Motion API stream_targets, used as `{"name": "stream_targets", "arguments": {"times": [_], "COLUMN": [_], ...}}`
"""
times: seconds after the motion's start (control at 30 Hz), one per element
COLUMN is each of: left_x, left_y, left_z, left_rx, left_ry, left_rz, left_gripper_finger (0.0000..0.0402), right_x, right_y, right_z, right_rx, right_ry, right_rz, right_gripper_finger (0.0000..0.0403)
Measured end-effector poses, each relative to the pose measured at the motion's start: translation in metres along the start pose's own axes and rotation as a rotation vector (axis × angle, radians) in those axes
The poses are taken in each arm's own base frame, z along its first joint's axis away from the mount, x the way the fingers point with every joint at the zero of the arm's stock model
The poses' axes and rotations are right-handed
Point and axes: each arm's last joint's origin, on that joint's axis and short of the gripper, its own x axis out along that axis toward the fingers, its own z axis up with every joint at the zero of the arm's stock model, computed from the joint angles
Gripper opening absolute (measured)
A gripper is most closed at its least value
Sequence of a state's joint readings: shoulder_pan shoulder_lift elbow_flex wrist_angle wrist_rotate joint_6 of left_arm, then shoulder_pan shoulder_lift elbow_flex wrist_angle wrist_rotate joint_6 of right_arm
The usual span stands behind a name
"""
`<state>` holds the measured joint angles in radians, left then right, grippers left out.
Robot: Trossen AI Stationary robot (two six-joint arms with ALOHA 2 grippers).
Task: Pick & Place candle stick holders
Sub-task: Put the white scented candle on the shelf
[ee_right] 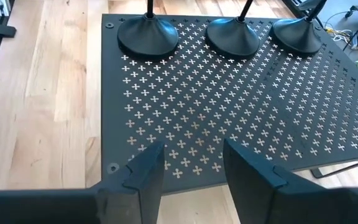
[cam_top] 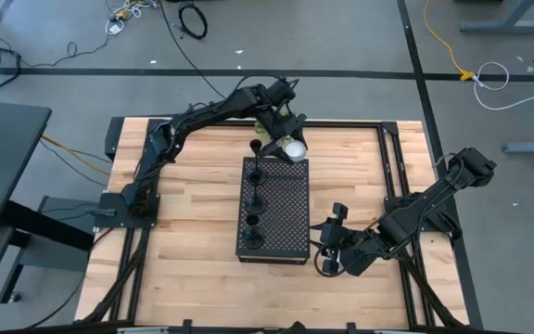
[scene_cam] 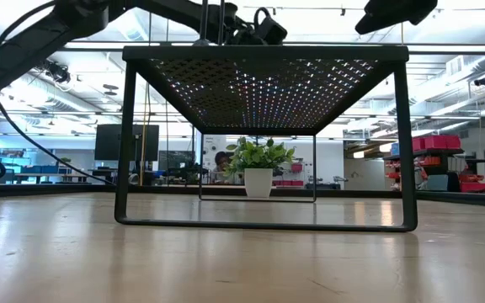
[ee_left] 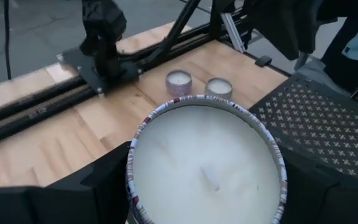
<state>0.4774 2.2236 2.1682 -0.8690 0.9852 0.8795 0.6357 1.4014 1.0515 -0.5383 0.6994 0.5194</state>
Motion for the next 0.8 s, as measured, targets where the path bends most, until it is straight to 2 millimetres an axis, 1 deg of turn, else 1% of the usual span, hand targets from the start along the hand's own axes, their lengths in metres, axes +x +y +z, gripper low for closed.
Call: {"name": "stream_targets", "arguments": {"times": [0.17, 0.3, 0.67, 0.8], "left_x": [0.008, 0.012, 0.042, 0.049], "left_y": [0.005, 0.005, 0.002, 0.0], "left_z": [-0.011, -0.013, -0.022, -0.022], "left_rx": [-0.009, -0.013, 0.001, 0.001], "left_ry": [0.006, 0.002, 0.015, 0.027], "left_rz": [-0.008, -0.024, -0.079, -0.087], "left_gripper_finger": [0.0294, 0.0294, 0.0294, 0.0294], "right_x": [0.0, 0.0, 0.001, 0.001], "right_y": [-0.001, -0.002, -0.003, -0.003], "right_z": [-0.001, 0.0, -0.001, -0.001], "right_rx": [-0.001, 0.005, 0.009, 0.008], "right_ry": [-0.001, -0.005, 0.005, 0.006], "right_rz": [-0.018, -0.029, -0.039, -0.04], "right_gripper_finger": [0.0164, 0.0164, 0.0164, 0.0164]}}
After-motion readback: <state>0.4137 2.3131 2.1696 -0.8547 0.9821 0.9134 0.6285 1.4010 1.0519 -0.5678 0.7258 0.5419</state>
